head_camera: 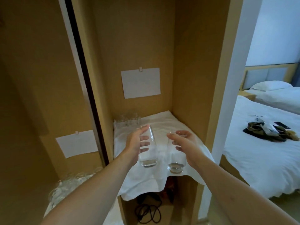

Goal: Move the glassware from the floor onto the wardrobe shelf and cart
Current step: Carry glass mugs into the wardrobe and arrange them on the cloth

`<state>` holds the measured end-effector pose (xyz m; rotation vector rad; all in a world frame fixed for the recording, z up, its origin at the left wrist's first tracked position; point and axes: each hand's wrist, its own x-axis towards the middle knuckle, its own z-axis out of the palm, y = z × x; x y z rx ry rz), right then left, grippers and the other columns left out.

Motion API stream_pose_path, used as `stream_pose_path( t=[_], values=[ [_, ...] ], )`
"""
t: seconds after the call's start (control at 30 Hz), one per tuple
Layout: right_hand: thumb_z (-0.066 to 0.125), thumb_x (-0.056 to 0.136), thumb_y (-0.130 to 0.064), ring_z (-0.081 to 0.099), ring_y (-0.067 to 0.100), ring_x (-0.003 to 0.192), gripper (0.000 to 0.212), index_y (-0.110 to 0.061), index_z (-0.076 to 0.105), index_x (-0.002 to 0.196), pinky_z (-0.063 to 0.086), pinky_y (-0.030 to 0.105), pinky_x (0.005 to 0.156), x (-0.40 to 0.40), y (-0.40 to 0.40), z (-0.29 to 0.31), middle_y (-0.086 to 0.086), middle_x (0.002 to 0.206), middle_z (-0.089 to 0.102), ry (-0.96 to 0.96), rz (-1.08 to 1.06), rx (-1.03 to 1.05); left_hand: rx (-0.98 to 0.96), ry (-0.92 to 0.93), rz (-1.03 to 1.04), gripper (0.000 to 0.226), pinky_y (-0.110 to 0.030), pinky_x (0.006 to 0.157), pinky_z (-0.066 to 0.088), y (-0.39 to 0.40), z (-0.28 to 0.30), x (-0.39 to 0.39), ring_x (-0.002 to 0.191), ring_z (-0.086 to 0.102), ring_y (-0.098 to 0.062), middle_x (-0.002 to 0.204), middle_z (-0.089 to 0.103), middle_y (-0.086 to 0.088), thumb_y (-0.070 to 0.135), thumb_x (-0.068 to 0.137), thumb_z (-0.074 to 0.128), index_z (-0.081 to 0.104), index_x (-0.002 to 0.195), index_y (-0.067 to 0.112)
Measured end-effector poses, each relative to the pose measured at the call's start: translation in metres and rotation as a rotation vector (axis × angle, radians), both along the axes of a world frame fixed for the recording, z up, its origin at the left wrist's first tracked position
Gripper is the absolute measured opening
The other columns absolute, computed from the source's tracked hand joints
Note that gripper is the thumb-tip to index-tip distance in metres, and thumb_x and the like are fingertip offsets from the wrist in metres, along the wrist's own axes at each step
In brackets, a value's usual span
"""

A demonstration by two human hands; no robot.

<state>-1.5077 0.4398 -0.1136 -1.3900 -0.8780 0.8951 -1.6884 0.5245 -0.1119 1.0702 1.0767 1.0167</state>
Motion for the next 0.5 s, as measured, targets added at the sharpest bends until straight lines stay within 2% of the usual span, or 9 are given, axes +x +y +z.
stream_pose_path(
  t=[0.17, 0.27, 0.37, 0.43, 0.5],
  values=[
    [0.093, 0.06, -0.046, 0.064, 0.019, 0.104, 0.076, -0.022, 0.055, 0.121, 0.052, 0.038, 0.094, 0.02, 0.074, -0.017, 0.004, 0.114, 0.065, -0.044, 0.001, -0.067, 0.0, 0.009, 0.017, 0.049, -0.047, 0.096, 0.052, 0.071, -0.023, 0.021, 0.102, 0.065, -0.026, 0.115, 0.066, -0.004, 0.057, 0.073, 0.08, 0.065, 0.11, 0.028],
    [0.095, 0.056, -0.045, 0.063, 0.017, 0.104, 0.078, -0.022, 0.057, 0.119, 0.05, 0.039, 0.096, 0.027, 0.12, -0.027, 0.002, 0.113, 0.066, -0.069, -0.02, -0.115, -0.003, 0.024, 0.013, 0.072, -0.044, 0.094, 0.048, 0.109, -0.04, 0.029, 0.108, 0.06, -0.022, 0.122, 0.062, 0.003, 0.058, 0.063, 0.087, 0.059, 0.122, 0.027],
    [0.096, 0.059, -0.039, 0.061, 0.012, 0.1, 0.074, -0.02, 0.056, 0.119, 0.046, 0.03, 0.083, 0.03, 0.159, -0.037, 0.0, 0.111, 0.065, -0.086, -0.019, -0.133, -0.004, 0.015, 0.041, 0.066, -0.035, 0.085, 0.041, 0.149, -0.054, 0.032, 0.109, 0.056, -0.018, 0.12, 0.058, 0.003, 0.039, 0.065, 0.092, 0.054, 0.117, 0.025],
    [0.097, 0.058, -0.036, 0.061, 0.011, 0.1, 0.074, -0.02, 0.057, 0.118, 0.045, 0.025, 0.076, 0.034, 0.185, -0.044, -0.002, 0.111, 0.065, -0.11, -0.009, -0.144, 0.005, 0.007, 0.044, 0.07, -0.029, 0.078, 0.041, 0.172, -0.061, 0.034, 0.106, 0.057, -0.014, 0.118, 0.059, 0.002, 0.024, 0.065, 0.094, 0.052, 0.121, 0.022],
    [0.098, 0.053, -0.037, 0.062, 0.011, 0.102, 0.077, -0.023, 0.058, 0.117, 0.048, 0.026, 0.078, 0.038, 0.209, -0.052, -0.006, 0.111, 0.065, -0.136, -0.009, -0.16, 0.025, 0.015, 0.044, 0.079, -0.025, 0.073, 0.044, 0.194, -0.073, 0.036, 0.106, 0.06, -0.012, 0.12, 0.06, 0.003, 0.015, 0.061, 0.096, 0.049, 0.124, 0.024]
  ],
)
